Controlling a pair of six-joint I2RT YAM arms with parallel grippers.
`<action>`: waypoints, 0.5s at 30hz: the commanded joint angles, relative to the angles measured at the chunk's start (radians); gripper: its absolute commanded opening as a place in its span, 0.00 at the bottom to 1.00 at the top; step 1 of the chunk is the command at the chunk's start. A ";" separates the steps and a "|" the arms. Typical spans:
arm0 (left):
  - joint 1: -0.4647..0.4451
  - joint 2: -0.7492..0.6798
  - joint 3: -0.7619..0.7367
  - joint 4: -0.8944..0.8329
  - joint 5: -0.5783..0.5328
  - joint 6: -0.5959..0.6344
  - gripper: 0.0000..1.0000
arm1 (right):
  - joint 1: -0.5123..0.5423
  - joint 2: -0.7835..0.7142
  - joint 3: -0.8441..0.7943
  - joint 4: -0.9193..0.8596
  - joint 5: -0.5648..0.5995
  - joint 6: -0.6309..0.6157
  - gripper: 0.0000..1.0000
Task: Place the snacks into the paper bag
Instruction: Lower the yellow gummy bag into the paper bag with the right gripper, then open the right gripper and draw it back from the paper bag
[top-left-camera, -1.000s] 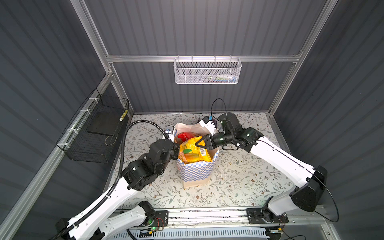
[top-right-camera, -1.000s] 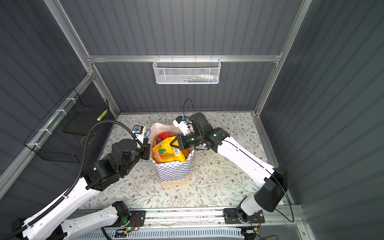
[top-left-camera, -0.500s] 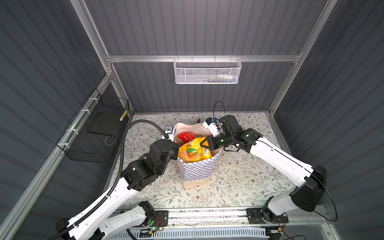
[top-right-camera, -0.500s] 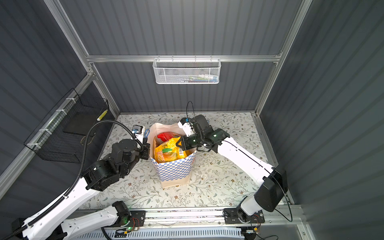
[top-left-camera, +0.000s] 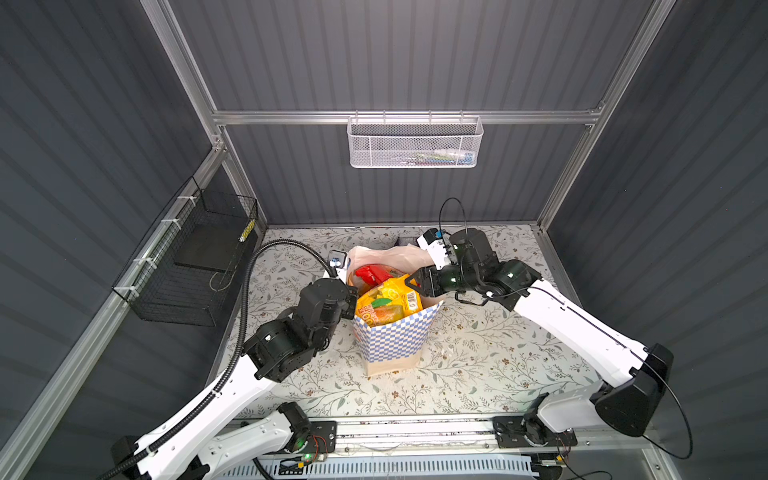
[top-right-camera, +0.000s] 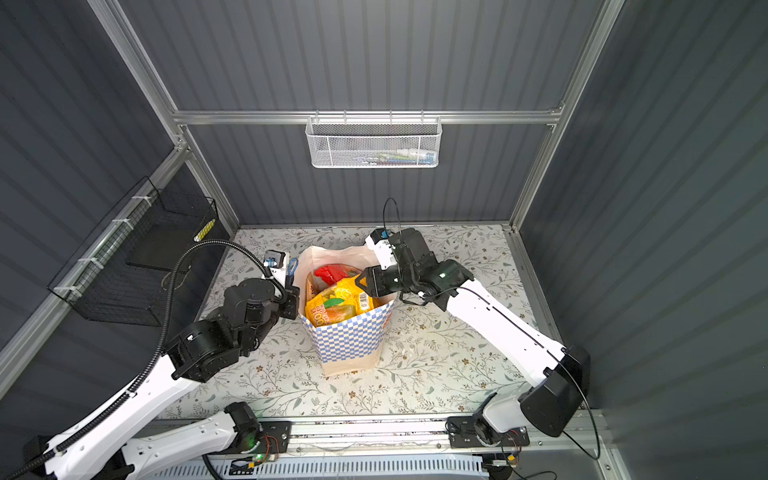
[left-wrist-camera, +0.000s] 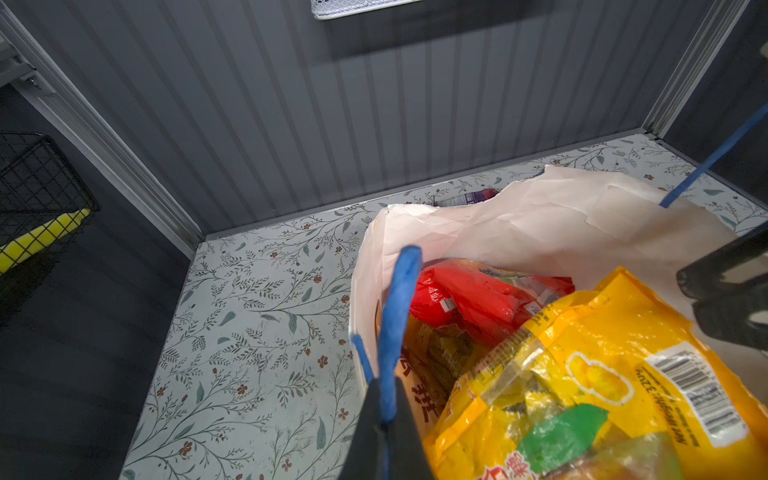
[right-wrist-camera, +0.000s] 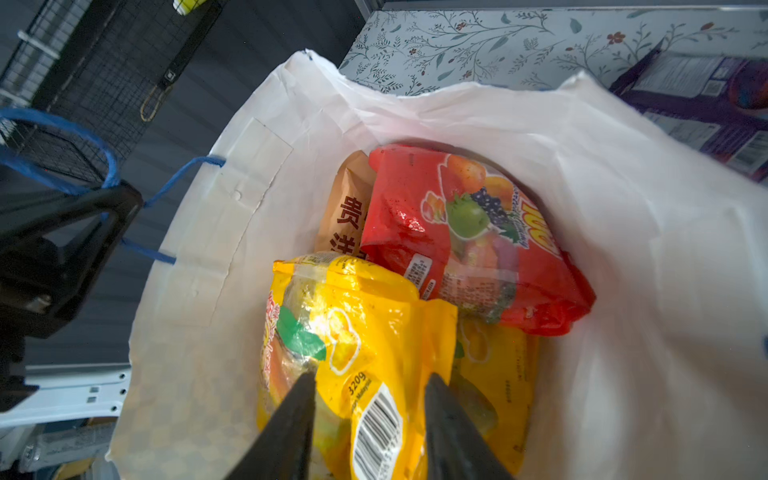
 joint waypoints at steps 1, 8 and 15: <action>0.004 -0.010 0.003 0.015 -0.048 0.009 0.00 | 0.007 -0.026 0.041 0.000 0.025 -0.014 0.57; 0.004 -0.009 0.003 0.014 -0.052 0.011 0.00 | 0.009 -0.061 0.064 -0.020 0.073 -0.033 0.74; 0.003 -0.001 0.008 0.005 -0.067 0.000 0.00 | 0.010 -0.113 0.072 -0.024 0.073 -0.040 0.84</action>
